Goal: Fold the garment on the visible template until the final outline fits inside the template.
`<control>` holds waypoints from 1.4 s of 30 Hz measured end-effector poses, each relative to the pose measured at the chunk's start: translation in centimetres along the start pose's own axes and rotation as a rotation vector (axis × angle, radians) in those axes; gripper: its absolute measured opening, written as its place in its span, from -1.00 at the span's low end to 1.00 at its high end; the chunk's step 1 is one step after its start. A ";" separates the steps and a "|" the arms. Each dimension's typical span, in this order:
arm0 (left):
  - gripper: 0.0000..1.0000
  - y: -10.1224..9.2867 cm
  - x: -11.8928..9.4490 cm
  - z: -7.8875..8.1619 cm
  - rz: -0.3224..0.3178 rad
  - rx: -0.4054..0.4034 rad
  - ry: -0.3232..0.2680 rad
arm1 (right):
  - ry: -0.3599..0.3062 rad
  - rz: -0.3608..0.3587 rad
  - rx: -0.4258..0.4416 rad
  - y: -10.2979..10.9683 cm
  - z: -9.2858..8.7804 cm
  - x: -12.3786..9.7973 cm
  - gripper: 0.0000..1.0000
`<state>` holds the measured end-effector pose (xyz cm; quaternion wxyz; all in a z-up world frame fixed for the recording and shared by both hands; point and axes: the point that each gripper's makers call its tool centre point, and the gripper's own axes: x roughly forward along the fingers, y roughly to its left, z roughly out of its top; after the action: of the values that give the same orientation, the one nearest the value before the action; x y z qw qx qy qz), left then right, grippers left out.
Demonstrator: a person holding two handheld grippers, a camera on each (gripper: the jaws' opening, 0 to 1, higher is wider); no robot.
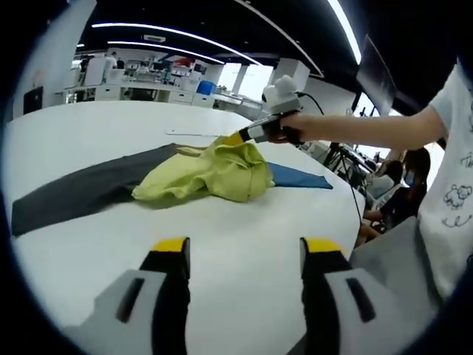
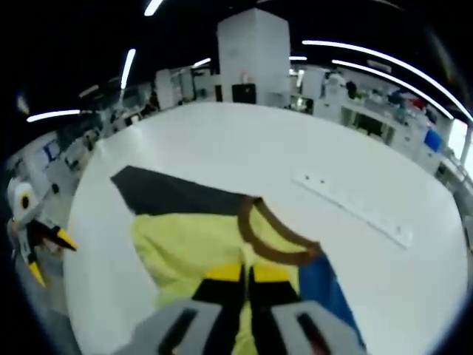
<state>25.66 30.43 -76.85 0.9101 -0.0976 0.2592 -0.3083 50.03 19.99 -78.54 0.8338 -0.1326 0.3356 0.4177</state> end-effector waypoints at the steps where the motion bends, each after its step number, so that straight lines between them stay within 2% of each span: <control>1: 0.13 -0.1 0.1 0.0 -0.004 -0.002 -0.001 | 0.001 0.002 0.002 0.1 0.0 -0.1 -1.00; 6: 0.13 -0.5 0.5 -0.1 -0.017 -0.002 0.005 | 0.003 0.013 0.010 0.3 -0.2 -0.2 -1.00; 12: 0.14 -1.0 0.6 -0.3 -0.030 -0.003 0.011 | -0.003 0.028 0.020 0.4 -0.3 -0.5 -0.86; 21: 0.14 -0.9 0.4 -0.4 -0.027 -0.008 0.007 | -0.030 0.065 0.058 1.4 -0.6 -1.2 -0.15; 28: 0.14 -1.4 0.6 -0.4 -0.033 -0.005 0.011 | -0.043 0.057 0.078 1.5 -1.1 -2.4 0.37; 33: 0.14 -1.7 0.6 -0.3 -0.038 -0.005 0.011 | -0.058 0.067 0.096 1.9 -1.2 -3.4 0.62; 42: 0.14 -2.0 0.8 0.1 -0.040 -0.008 0.000 | -0.093 0.080 0.099 2.5 -1.6 -4.7 0.90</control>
<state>25.22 28.42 -76.40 0.9034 -0.1062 0.2584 -0.3254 45.36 17.89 -76.41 0.8367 -0.0581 0.3218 0.4393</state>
